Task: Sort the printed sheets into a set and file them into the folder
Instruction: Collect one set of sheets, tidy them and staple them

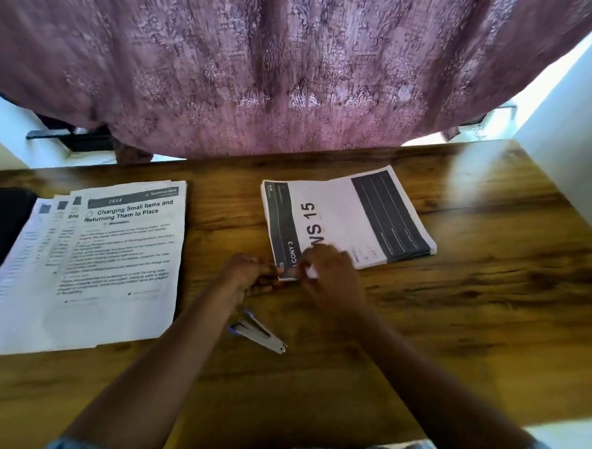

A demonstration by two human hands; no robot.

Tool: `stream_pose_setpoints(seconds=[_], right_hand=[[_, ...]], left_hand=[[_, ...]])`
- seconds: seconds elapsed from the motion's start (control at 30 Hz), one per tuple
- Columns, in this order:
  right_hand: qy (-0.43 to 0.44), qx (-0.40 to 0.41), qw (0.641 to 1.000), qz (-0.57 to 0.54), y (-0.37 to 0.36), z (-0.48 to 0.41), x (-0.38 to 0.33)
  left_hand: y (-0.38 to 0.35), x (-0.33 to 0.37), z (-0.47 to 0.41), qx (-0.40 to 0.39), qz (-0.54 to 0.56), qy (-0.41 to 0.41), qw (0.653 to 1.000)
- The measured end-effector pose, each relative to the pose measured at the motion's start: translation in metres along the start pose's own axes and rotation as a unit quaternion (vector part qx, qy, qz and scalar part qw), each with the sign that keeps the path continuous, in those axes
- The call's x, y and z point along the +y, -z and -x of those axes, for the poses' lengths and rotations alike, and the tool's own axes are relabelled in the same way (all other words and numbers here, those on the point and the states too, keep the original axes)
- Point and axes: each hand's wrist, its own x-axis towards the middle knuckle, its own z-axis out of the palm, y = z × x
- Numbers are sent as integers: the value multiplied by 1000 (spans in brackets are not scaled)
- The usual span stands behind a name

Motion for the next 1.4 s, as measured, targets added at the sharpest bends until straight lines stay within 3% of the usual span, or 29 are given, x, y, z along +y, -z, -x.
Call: stream_pose_setpoints(seconds=[0.07, 0.13, 0.4, 0.77, 1.07, 1.27, 1.4], right_hand=[[10, -130, 991, 1, -6, 30, -43], [-3, -202, 979, 15, -22, 44, -66], [-10, -112, 992, 48, -7, 47, -85], [-158, -50, 983, 80, -10, 61, -58], [-175, -36, 981, 80, -16, 43, -41], [-185, -54, 974, 117, -5, 28, -44], [-194, -23, 974, 119, 11, 15, -44]], left_hand=[[2, -1, -1, -8, -6, 5, 1000], [4, -2, -1, -28, -20, 10, 999], [17, 23, 19, -53, -21, 1, 998], [12, -6, 11, -38, -10, -36, 999], [4, -19, 7, -11, -25, -87, 996], [6, -14, 8, -6, -34, -86, 996], [8, -13, 10, -11, -23, -76, 997]])
